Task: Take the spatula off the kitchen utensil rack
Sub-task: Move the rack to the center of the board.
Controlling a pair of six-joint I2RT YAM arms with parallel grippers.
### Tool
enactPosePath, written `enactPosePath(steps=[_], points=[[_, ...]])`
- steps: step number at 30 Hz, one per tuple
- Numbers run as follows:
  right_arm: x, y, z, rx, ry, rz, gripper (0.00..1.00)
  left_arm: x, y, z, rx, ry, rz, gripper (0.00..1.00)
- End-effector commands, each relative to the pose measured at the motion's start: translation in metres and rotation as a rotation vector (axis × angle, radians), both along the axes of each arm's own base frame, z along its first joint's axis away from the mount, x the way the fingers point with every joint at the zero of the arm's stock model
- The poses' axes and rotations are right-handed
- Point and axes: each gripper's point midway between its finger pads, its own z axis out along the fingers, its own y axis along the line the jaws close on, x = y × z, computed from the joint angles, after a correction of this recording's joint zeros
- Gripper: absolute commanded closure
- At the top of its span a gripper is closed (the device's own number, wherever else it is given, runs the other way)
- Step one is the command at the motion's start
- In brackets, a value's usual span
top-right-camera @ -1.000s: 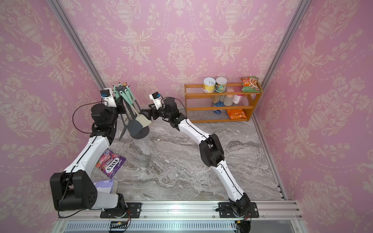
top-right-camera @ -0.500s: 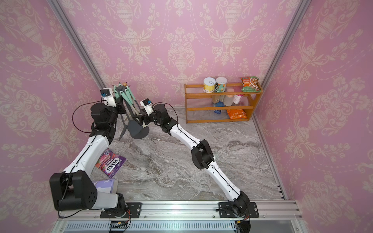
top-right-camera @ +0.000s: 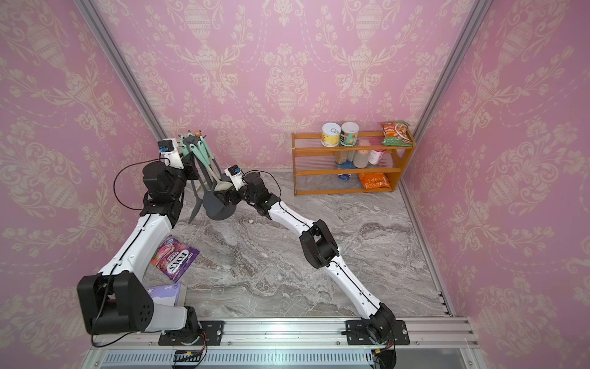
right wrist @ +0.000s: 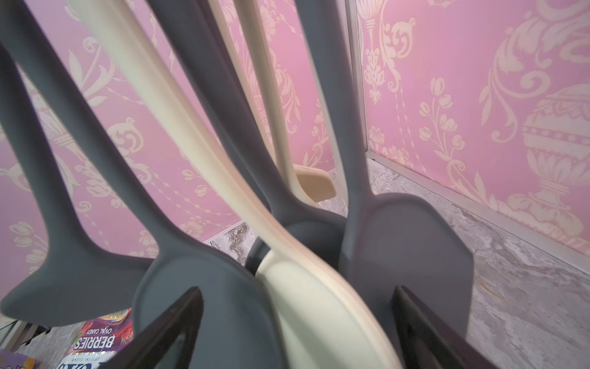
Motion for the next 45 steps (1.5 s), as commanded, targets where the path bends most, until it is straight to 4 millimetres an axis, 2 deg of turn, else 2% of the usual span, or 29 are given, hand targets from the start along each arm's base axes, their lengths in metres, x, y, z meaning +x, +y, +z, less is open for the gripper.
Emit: enactPosePath(steps=[1,6,11,19,26,33,36,39,45], points=[[-0.007,-0.006,0.061,0.058,-0.089,0.002,0.06,-0.030,-0.001,0.083,-0.021,-0.199,0.000,0.98],[-0.010,-0.009,0.066,0.049,-0.097,-0.001,0.07,-0.039,-0.001,0.088,-0.039,-0.212,0.000,0.99],[-0.013,-0.011,0.070,0.047,-0.100,0.000,0.07,-0.055,-0.004,0.107,-0.049,-0.254,-0.009,0.99],[-0.023,-0.005,0.081,0.050,-0.119,0.018,0.07,-0.067,-0.009,0.123,-0.041,-0.264,-0.030,1.00],[-0.046,-0.001,0.088,0.026,-0.148,0.055,0.07,-0.086,-0.011,0.129,-0.048,-0.277,-0.029,0.99],[-0.070,-0.010,0.101,0.037,-0.163,0.065,0.07,-0.105,-0.014,0.133,-0.053,-0.286,-0.035,0.99],[-0.082,-0.012,0.106,0.035,-0.180,0.074,0.07,-0.110,-0.017,0.129,-0.050,-0.279,-0.044,0.99],[-0.097,-0.012,0.107,0.019,-0.185,0.097,0.07,-0.118,-0.017,0.115,-0.048,-0.255,-0.039,0.99],[-0.123,-0.013,0.100,-0.014,-0.189,0.127,0.07,-0.149,-0.012,0.088,-0.055,-0.247,0.008,0.98]])
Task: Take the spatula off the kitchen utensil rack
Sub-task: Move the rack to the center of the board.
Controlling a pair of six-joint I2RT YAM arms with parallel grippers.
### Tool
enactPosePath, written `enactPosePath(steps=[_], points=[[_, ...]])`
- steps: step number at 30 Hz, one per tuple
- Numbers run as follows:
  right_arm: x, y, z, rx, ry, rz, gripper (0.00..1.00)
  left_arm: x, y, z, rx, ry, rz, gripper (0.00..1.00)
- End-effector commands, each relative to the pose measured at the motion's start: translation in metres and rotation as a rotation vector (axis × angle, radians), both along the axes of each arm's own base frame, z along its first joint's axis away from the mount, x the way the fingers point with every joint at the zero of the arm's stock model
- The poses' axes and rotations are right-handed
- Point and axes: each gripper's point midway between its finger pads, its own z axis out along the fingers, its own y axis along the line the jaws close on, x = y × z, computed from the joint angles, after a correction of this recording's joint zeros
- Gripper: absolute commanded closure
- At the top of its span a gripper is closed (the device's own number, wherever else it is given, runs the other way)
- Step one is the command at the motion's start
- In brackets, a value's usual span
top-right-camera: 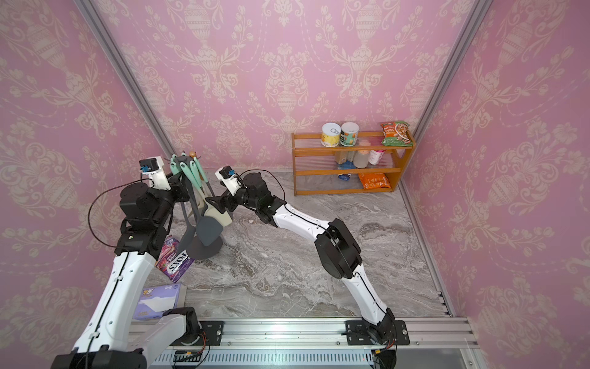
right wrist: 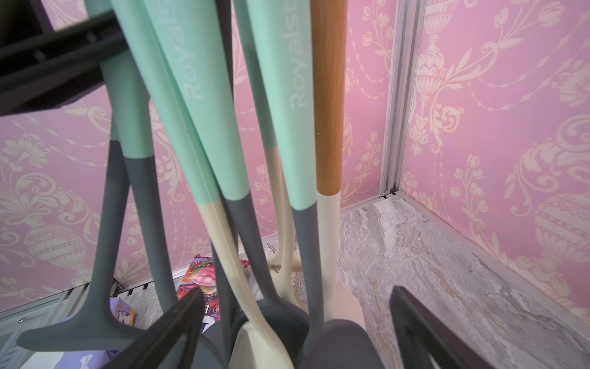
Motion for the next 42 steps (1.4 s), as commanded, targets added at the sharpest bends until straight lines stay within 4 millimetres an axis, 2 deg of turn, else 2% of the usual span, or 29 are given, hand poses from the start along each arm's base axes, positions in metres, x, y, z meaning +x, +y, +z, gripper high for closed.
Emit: enactPosePath(steps=[1,9,17,21,22,28,31,35,42], points=[[-0.017,0.001,0.012,0.015,-0.034,0.028,0.07,-0.040,-0.001,0.073,-0.001,-0.295,0.020,0.98],[-0.017,0.010,0.009,-0.019,-0.042,0.034,0.06,-0.071,0.006,0.049,-0.008,-0.275,0.071,0.97],[-0.011,0.024,0.012,-0.051,-0.074,0.065,0.06,-0.078,0.020,0.015,-0.063,-0.203,0.156,0.97],[-0.019,0.030,0.014,-0.051,-0.090,0.129,0.07,-0.088,0.030,0.001,-0.085,-0.194,0.216,0.96],[-0.021,0.031,0.014,-0.049,-0.095,0.148,0.08,-0.087,0.031,-0.007,-0.085,-0.178,0.222,0.95],[-0.034,0.032,0.024,-0.010,-0.120,0.211,0.08,-0.083,0.036,-0.020,-0.084,-0.143,0.255,0.95],[-0.041,0.033,0.025,0.006,-0.116,0.253,0.09,-0.074,0.036,-0.024,-0.078,-0.135,0.252,0.95],[-0.046,0.036,0.027,0.021,-0.115,0.287,0.10,-0.068,0.035,-0.018,-0.071,-0.147,0.240,0.93],[-0.037,0.048,0.030,0.019,-0.117,0.286,0.12,-0.069,0.032,-0.010,-0.049,-0.177,0.222,0.82]])
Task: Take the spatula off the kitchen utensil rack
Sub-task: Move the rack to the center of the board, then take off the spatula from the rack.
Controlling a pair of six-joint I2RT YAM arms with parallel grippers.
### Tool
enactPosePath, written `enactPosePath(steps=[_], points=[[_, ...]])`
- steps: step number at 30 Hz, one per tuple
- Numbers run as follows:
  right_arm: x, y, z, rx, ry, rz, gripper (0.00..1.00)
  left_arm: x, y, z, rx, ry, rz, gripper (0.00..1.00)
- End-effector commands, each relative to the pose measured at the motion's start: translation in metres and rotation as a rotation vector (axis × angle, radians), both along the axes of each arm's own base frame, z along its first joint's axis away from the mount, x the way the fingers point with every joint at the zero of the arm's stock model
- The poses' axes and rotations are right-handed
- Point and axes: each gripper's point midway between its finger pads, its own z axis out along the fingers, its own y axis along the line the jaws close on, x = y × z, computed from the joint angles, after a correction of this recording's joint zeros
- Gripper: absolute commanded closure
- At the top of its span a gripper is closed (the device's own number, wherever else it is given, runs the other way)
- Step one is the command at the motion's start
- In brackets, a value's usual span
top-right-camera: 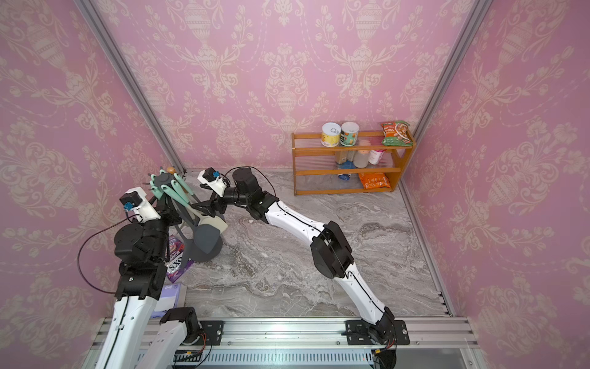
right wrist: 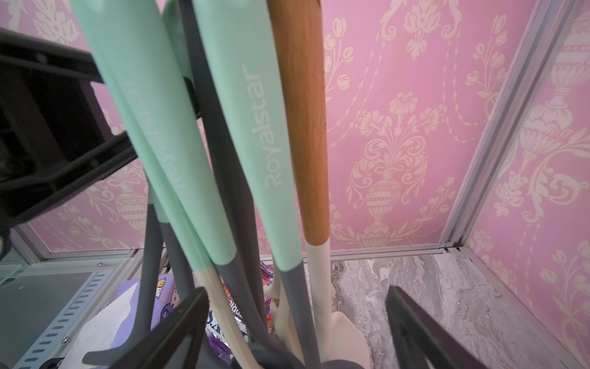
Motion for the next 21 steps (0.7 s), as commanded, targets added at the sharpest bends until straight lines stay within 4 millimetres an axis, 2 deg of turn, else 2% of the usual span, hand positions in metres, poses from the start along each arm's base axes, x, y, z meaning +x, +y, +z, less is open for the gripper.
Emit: enactPosePath(steps=[1,8,14,16,21], points=[[-0.002,0.012,-0.006,-0.004,0.016,0.028,0.13,-0.003,0.007,0.003,-0.003,-0.015,0.042,0.81],[-0.004,0.015,-0.002,0.030,0.023,0.071,0.30,0.000,0.004,0.002,0.007,-0.012,0.025,0.77],[-0.013,0.015,0.000,0.050,0.030,0.117,0.52,0.004,0.003,-0.001,0.006,0.001,0.013,0.78],[-0.012,0.015,0.001,0.054,0.031,0.114,0.62,0.005,0.002,-0.001,0.004,0.003,0.008,0.78],[-0.009,0.012,0.003,0.047,0.021,0.099,0.67,0.005,0.003,0.000,0.010,0.008,0.011,0.78]])
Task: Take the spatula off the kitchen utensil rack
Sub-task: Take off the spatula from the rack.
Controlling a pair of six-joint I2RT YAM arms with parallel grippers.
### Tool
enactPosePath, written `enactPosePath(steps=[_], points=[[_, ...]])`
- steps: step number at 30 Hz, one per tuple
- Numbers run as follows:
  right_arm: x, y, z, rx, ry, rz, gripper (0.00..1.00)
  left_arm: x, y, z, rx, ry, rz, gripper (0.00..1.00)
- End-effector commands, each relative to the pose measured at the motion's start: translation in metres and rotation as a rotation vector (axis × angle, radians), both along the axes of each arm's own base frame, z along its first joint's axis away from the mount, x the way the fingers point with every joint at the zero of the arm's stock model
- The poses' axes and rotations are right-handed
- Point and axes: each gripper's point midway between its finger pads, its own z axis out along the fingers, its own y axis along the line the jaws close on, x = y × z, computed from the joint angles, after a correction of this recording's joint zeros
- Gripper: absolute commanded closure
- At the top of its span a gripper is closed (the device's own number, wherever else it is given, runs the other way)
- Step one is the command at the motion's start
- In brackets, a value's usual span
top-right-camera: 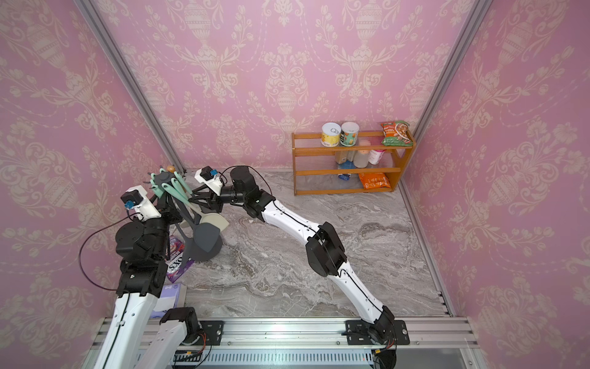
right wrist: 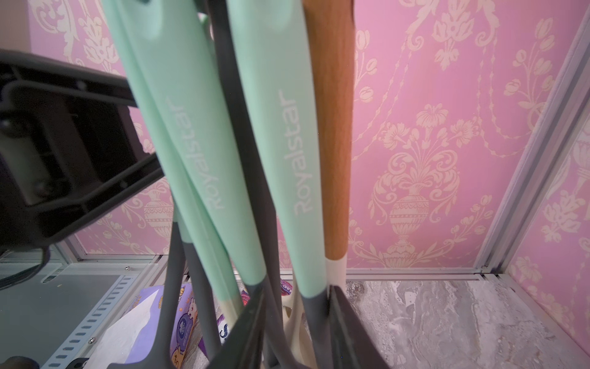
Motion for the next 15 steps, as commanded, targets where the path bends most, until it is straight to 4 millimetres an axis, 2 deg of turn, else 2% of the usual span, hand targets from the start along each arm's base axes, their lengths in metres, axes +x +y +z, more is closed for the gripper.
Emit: enactPosePath(steps=[1,2,3,4,15], points=[[-0.002,-0.002,0.004,0.002,-0.015,-0.002,0.73,-0.001,0.003,0.001,0.011,0.013,0.016,0.78],[-0.001,-0.003,0.004,-0.004,-0.019,-0.008,0.81,-0.001,0.004,0.001,0.013,0.013,0.020,0.79],[0.001,-0.007,0.005,-0.010,-0.021,-0.021,0.93,-0.002,0.005,0.001,0.012,0.014,0.028,0.79],[0.002,-0.010,0.006,-0.013,-0.026,-0.032,1.00,-0.002,0.006,0.001,0.013,0.014,0.036,0.80],[0.015,-0.040,0.020,-0.076,-0.107,-0.154,1.00,0.003,0.009,-0.002,0.020,0.028,0.050,0.83]])
